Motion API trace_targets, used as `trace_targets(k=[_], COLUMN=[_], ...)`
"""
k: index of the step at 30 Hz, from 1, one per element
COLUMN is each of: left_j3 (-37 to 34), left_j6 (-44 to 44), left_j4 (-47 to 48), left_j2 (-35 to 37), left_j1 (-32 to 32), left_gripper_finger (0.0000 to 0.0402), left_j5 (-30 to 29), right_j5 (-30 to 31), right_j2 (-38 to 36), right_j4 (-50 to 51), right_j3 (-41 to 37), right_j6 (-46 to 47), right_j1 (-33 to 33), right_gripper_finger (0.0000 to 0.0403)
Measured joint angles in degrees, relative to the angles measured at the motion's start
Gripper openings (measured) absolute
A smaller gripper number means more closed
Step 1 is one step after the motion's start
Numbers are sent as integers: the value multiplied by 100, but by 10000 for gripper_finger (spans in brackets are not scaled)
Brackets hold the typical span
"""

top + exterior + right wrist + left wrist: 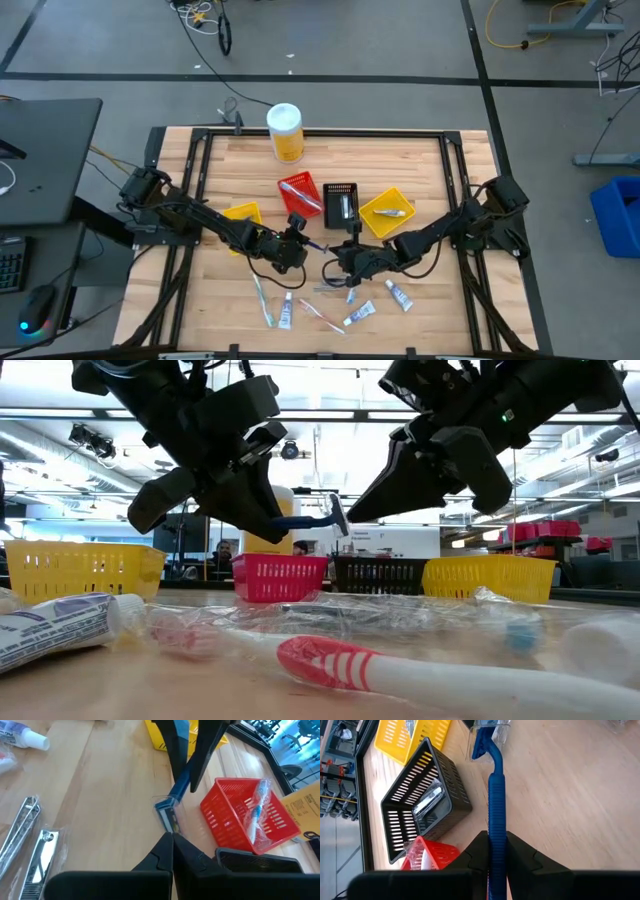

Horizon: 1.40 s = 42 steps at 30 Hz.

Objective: Pick & Place Travel size toiletries
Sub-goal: Put the blue razor into the left yellow bin

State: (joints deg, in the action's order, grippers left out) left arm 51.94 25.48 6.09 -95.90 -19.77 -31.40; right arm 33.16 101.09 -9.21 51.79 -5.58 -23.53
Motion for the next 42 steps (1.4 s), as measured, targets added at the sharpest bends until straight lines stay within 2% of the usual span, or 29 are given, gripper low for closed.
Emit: trace_targets(k=[6, 11, 22, 28, 42], left_j3=[0, 0, -2, -19, -22], left_j6=[21, 40, 287, 472, 556], left_j4=[25, -33, -97, -252, -289], left_j2=[0, 0, 0, 0, -2], left_j1=[0, -2, -13, -15, -17], left_gripper_finger=[44, 44, 44, 44, 44], left_j5=[2, 5, 97, 96, 15], right_j5=[10, -305, -350, -621, -815], right_j2=[-80, -80, -82, -92, -93], right_j4=[38, 10, -162, -166, -166], right_j3=[0, 0, 0, 0, 0], right_j6=[-44, -37, -226, -238, -238], right_j1=[13, 113, 187, 248, 315], right_gripper_finger=[2, 2, 2, 2, 2])
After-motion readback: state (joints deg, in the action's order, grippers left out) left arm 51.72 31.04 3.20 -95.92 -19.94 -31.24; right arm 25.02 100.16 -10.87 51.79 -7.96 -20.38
